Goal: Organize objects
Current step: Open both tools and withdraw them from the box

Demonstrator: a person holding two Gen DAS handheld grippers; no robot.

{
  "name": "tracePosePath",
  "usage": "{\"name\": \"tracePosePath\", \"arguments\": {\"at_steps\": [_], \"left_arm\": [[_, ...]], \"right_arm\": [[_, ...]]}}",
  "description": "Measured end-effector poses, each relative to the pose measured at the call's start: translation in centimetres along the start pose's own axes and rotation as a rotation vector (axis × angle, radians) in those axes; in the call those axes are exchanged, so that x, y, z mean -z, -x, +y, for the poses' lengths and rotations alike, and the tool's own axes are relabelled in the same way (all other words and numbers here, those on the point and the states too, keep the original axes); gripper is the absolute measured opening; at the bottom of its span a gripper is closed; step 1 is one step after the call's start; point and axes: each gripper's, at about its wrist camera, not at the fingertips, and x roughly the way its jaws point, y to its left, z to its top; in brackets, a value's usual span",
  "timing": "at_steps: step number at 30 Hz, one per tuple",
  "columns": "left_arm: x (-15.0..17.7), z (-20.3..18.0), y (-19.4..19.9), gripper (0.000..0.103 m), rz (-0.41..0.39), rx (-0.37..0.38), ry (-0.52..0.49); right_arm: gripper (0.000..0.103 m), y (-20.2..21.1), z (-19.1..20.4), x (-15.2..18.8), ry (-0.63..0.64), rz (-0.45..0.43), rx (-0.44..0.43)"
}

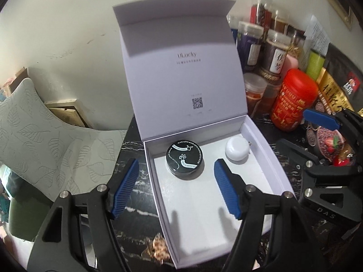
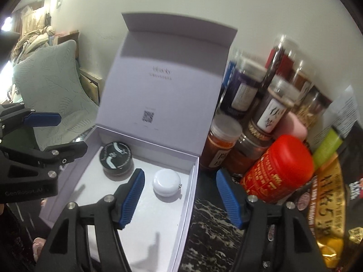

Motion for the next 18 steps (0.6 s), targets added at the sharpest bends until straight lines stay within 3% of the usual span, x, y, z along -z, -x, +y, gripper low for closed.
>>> {"name": "tracePosePath", "arguments": {"at_steps": [9, 18], "left_arm": [[1.1, 0.1, 5.2, 0.082, -0.064, -0.053, 0.006], [2.8, -0.2, 8.8, 0.084, -0.102, -0.074, 0.002]], "right_arm": [[0.07, 6.2, 1.6, 0.2, 0.014, -0.053, -0.01], [0.073, 9.9, 2.7, 1.9, 0.026, -0.077, 0.013]]}}
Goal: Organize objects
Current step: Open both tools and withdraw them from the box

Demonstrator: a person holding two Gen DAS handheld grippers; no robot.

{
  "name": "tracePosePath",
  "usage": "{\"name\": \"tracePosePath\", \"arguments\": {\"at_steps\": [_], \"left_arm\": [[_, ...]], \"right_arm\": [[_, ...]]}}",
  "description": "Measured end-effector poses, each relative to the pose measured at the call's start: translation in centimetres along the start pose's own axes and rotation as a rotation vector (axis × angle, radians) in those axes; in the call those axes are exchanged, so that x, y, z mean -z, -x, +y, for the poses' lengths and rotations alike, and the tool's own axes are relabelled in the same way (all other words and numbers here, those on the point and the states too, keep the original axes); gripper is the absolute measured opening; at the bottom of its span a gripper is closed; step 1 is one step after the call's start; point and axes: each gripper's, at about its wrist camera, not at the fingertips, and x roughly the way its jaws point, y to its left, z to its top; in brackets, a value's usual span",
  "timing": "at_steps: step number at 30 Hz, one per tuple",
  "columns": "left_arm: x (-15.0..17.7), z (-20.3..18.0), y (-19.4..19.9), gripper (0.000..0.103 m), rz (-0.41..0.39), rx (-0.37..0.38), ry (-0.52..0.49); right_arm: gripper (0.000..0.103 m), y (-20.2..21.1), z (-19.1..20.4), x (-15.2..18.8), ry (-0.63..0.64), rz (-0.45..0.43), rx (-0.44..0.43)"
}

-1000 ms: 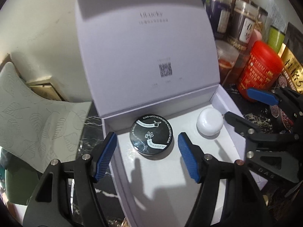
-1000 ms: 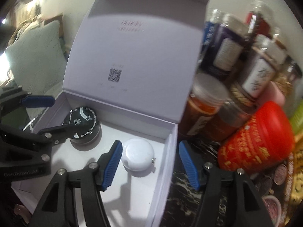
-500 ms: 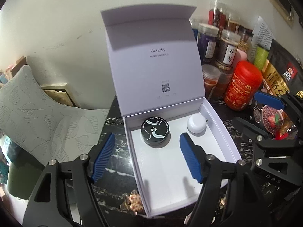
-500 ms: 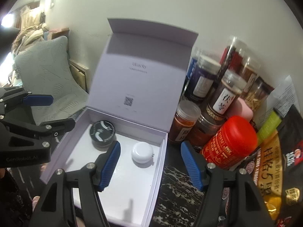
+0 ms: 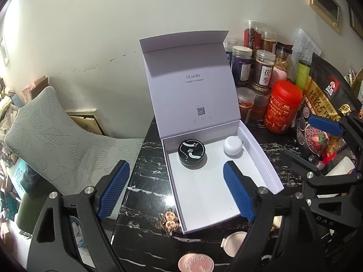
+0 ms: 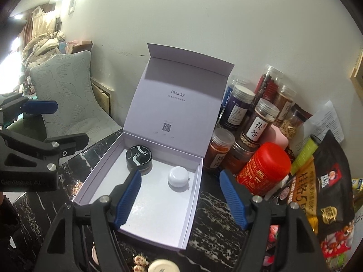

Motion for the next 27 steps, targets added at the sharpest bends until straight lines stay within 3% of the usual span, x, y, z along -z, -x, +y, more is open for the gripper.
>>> {"name": "tracePosePath", "arguments": {"at_steps": [18, 27], "left_arm": [[2.7, 0.6, 4.2, 0.093, -0.047, 0.016, 0.043], [4.6, 0.5, 5.0, 0.095, -0.033, 0.026, 0.051]], "right_arm": [[0.079, 4.2, 0.6, 2.9, -0.045, -0.023, 0.008], [0.083, 5.3, 1.1, 4.0, -0.061, -0.027, 0.001]]}}
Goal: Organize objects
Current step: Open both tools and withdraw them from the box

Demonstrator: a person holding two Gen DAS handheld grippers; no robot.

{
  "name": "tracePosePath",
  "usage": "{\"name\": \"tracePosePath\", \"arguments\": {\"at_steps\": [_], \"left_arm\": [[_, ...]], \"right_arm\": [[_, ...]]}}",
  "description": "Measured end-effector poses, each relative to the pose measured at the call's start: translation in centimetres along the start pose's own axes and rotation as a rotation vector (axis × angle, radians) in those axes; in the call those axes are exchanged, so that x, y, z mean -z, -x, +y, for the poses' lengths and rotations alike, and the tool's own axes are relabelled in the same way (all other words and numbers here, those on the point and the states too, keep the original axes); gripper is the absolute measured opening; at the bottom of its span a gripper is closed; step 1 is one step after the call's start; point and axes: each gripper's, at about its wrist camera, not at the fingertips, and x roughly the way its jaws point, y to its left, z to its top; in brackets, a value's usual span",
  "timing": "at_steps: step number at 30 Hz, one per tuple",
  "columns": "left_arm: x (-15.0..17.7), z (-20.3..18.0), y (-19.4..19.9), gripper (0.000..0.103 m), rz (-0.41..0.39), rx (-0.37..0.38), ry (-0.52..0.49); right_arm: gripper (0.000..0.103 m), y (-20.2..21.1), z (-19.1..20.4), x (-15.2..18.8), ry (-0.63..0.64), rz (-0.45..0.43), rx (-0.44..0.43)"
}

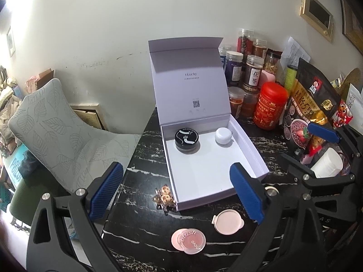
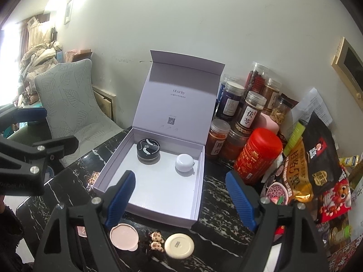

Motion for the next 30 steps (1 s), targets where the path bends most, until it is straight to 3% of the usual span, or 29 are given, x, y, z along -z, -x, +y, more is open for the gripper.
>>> {"name": "tracePosePath", "arguments": {"at_steps": [17, 30], "left_arm": [[4.3, -0.6, -0.4, 0.095, 0.042, 0.022, -0.016], [8.2, -0.8, -2.6, 0.095, 0.146, 0.029, -0.034]], "right_arm": [[0.087, 0.4, 1.2, 3.8, -0.002, 0.054, -0.019], [0.087, -1.1, 3.0, 7.6, 0.008, 0.145, -0.048]]}}
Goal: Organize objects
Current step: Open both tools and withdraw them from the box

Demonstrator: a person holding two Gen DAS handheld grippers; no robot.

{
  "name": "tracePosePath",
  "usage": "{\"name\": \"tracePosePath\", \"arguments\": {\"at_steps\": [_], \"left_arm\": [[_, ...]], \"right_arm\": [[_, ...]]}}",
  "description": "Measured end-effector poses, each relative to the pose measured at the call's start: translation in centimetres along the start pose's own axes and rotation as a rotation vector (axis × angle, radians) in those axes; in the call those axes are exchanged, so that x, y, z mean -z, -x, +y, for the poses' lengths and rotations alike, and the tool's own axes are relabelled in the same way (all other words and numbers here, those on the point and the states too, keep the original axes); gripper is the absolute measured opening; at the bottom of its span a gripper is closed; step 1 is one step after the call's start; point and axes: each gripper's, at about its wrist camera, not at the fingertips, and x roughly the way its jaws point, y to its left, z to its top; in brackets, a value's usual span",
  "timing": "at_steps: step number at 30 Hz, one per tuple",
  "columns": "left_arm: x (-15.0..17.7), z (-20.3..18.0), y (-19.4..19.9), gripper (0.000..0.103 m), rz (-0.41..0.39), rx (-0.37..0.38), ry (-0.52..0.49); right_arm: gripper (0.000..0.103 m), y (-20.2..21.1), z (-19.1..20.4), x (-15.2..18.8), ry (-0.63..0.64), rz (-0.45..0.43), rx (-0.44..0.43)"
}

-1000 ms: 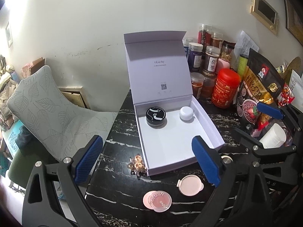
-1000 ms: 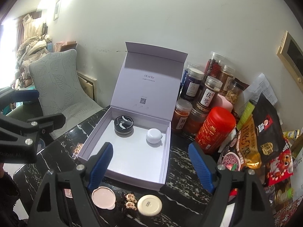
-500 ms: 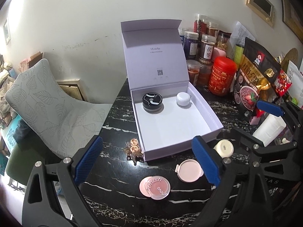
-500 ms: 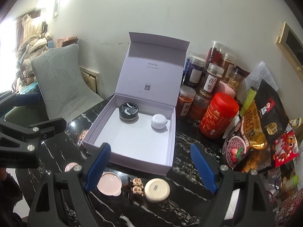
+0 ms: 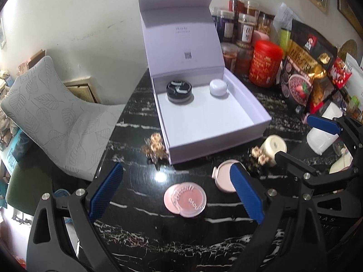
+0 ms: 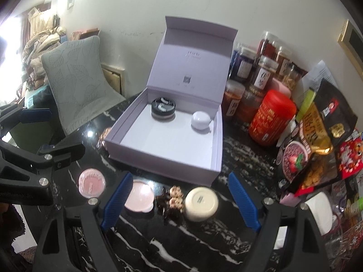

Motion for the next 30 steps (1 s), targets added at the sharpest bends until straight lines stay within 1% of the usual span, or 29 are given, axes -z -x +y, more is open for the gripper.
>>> {"name": "tracePosePath", "arguments": {"at_steps": [8, 14, 18, 25, 30], "left_arm": [[2.1, 0.0, -1.3, 0.095, 0.046, 0.009, 0.001], [3.5, -0.3, -1.9, 0.095, 0.067, 0.028, -0.005], [4.4, -0.4, -2.6, 0.095, 0.088, 0.035, -0.008], [6.0, -0.3, -3.9, 0.095, 0.125, 0.056, 0.003], [6.9, -0.1, -4.6, 0.095, 0.124, 0.072, 0.0]], "right_arm": [[0.087, -1.2, 0.8, 2.1, 0.005, 0.055, -0.021], [0.087, -1.7, 1.2, 3.5, 0.011, 0.069, -0.041], [0.087, -2.2, 1.6, 4.5, 0.006, 0.093, -0.055], [0.087, -2.8, 2.0, 5.9, -0.008, 0.097, -0.076], [0.087, -3.2, 2.4, 6.4, -0.023, 0.082, -0.091]]}}
